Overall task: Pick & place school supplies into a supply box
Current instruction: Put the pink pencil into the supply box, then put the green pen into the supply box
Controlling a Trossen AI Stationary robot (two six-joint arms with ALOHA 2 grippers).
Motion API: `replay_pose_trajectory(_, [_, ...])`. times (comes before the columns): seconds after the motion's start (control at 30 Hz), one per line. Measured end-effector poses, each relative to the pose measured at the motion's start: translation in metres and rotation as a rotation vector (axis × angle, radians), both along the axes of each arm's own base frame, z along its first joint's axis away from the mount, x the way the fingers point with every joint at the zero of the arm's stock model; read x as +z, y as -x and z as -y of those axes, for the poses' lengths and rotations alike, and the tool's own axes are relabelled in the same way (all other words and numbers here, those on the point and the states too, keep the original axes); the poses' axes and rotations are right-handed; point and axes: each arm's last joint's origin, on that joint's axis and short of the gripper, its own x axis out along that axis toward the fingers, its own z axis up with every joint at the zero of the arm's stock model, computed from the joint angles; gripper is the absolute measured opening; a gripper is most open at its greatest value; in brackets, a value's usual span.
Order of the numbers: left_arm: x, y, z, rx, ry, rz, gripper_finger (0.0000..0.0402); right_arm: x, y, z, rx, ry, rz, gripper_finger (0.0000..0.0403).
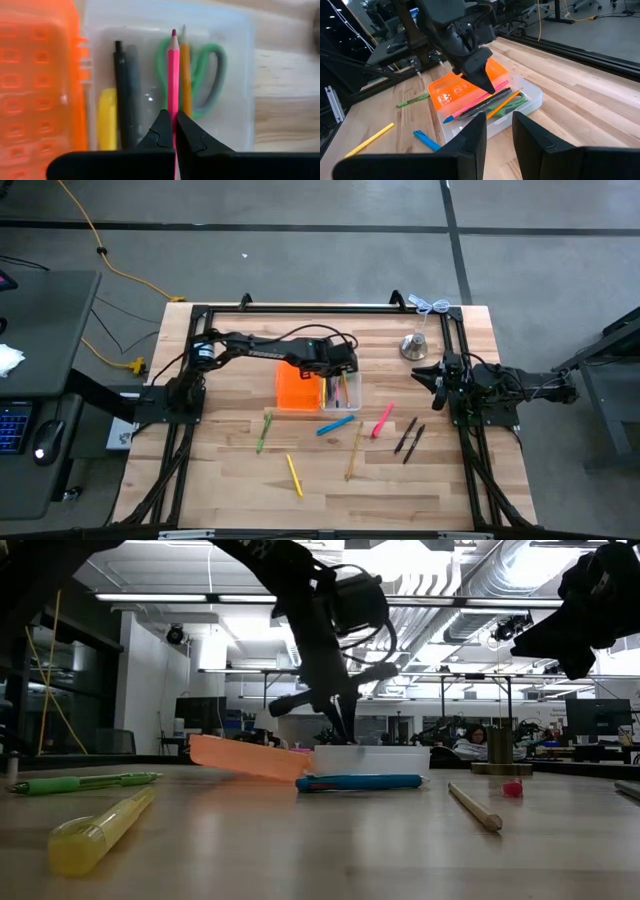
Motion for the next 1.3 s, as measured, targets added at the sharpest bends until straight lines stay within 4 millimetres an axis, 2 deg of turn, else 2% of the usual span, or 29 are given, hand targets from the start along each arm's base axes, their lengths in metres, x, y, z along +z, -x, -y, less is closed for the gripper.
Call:
replay_pose_trajectory(0.33, [-0.0059,-0.0028,-0.0004,-0.002,0.003,0.001,0.0028,-0.0001,-0.0003,-0.0009,0.031,-0.008,-0.001,0.0071])
replay_pose_trajectory(0.73, [-0.0055,-0.003,-0.0013,-0.015,-0.043,-0.01,0.0087,0.0,-0.0003,-0.0009,0.03,-0.007,0.0,0.0071])
replay_pose_trajectory(1.3, [-0.0032,-0.0067,-0.0022,-0.04,-0.071,0.025,0.0116,0.0,-0.0003,-0.0009,0.03,-0.007,0.0,0.0071])
